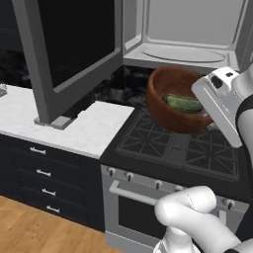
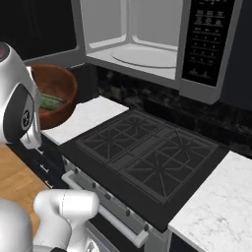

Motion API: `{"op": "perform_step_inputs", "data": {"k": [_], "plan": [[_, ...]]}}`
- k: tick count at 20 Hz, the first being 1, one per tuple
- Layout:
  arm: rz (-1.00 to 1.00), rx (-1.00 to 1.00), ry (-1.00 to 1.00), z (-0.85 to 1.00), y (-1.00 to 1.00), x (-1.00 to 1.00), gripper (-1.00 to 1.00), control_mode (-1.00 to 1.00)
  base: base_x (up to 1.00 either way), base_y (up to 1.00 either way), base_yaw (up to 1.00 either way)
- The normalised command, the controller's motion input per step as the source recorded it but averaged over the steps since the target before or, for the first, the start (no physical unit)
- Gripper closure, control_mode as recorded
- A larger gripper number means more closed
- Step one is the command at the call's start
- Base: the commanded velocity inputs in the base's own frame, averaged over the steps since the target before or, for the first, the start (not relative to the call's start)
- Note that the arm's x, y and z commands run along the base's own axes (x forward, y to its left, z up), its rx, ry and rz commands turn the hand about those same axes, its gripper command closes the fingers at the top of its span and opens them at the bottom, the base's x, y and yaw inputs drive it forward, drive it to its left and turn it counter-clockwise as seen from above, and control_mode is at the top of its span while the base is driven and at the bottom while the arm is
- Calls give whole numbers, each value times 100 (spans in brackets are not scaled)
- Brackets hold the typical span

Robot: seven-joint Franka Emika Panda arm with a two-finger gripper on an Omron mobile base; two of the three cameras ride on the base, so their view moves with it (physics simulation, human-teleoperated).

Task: Pick the cucumber from the sink and place it in the bowl. Then pick the bowl and place it in the microwave. Then close the microwave door and press the start button.

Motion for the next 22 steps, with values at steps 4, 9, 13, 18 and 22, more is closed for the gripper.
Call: {"op": "perform_step_inputs", "data": {"k": [4, 9, 13, 18, 22], "plan": [[0, 0, 0, 0, 0, 0, 100, 100, 38, 0, 27], [0, 0, 0, 0, 0, 0, 100, 100, 10, -4, 24], [0, 0, 0, 6, 0, 0, 100, -100, 0, 0, 12], [-6, -2, -4, 36, 0, -16, 100, -100, 0, 0, 0], [-21, -3, 0, 30, -4, 8, 100, -100, 0, 0, 0]]}}
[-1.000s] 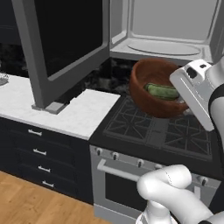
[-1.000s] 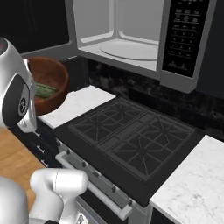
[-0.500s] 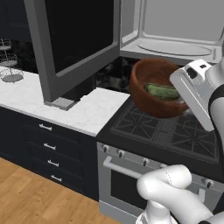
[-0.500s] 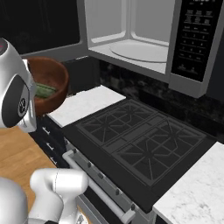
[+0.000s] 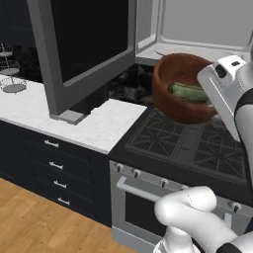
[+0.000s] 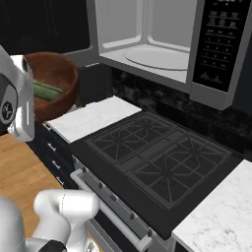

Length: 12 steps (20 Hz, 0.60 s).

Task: Pick the cucumber from the sink and place it in the bowl. Then pick the bowl and place it in the microwave. Then close the microwave door and press the start button.

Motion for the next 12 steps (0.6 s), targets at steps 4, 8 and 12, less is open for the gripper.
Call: {"op": "perform_step_inputs", "data": {"k": [4, 8, 12], "plan": [[-29, -5, 0, 24, -1, 30, 100, -100, 0, 0, 0], [-21, 0, 0, 21, -20, 48, 100, -100, 0, 0, 0], [-10, 0, 0, 18, -47, 61, 100, -100, 0, 0, 0]]}}
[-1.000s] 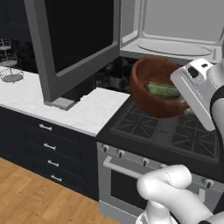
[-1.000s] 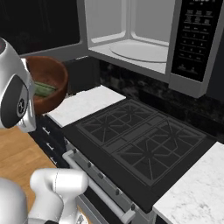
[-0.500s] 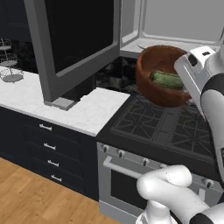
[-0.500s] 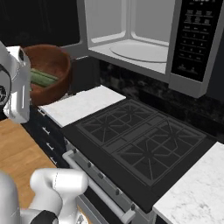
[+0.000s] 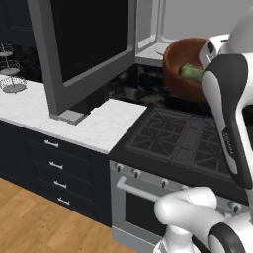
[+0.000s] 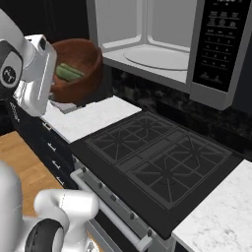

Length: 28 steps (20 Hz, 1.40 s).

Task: Pick the cucumber from the sink and place it in the bowl. Then pick the bowl and place it in the microwave. Then close the microwave door and press the start button.

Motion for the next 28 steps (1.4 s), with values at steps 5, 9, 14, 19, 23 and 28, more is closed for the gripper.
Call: {"op": "perform_step_inputs", "data": {"k": [5, 9, 14, 19, 23, 28], "plan": [[-5, 0, -2, 5, -41, 71, 100, -100, 0, 0, 0], [-4, 0, -8, 11, -42, 65, 100, -100, 0, 0, 0], [-2, 0, -25, 21, -17, 42, 100, -100, 0, 0, 0], [-1, 0, -12, 14, -28, 58, 100, -100, 0, 0, 0], [0, 1, 0, 4, -39, 78, 100, -100, 0, 0, 0], [0, 2, 0, 3, -41, 80, 100, -100, 0, 0, 0]]}}
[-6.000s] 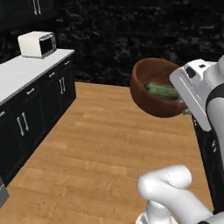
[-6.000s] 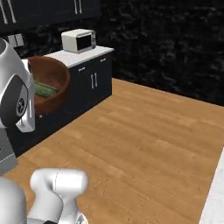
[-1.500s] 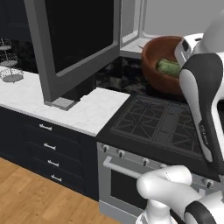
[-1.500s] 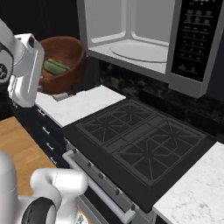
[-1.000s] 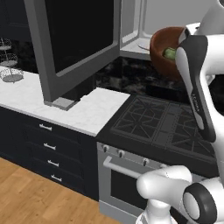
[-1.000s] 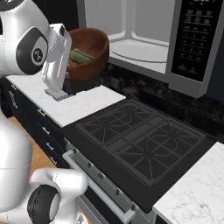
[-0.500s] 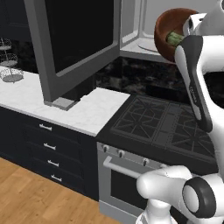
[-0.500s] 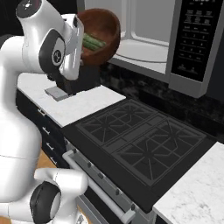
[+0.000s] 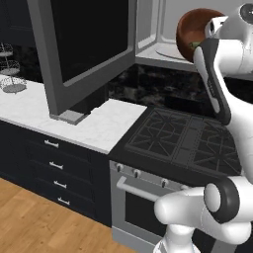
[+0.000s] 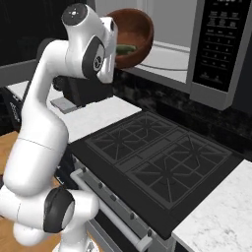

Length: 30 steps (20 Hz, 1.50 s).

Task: Pick the cucumber from the sink and place it in the bowl. Then pick the bowl and place it in the microwave. Then close the microwave door and press the start button.

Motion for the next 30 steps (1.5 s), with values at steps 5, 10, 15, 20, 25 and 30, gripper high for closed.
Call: {"op": "perform_step_inputs", "data": {"k": [5, 10, 15, 20, 25, 30], "plan": [[0, 1, 0, 1, -42, 70, 100, -100, 0, 0, 0], [0, 0, 0, 0, -42, 76, 100, -100, 0, 0, 0], [0, 0, 0, -2, -33, 76, 100, -100, 0, 0, 0], [1, 0, 4, -14, -19, 62, 100, -100, 0, 0, 0], [3, 0, 8, -30, -10, 34, 100, -100, 0, 0, 0], [3, 0, 0, -22, -13, 32, 100, -100, 0, 0, 0]]}}
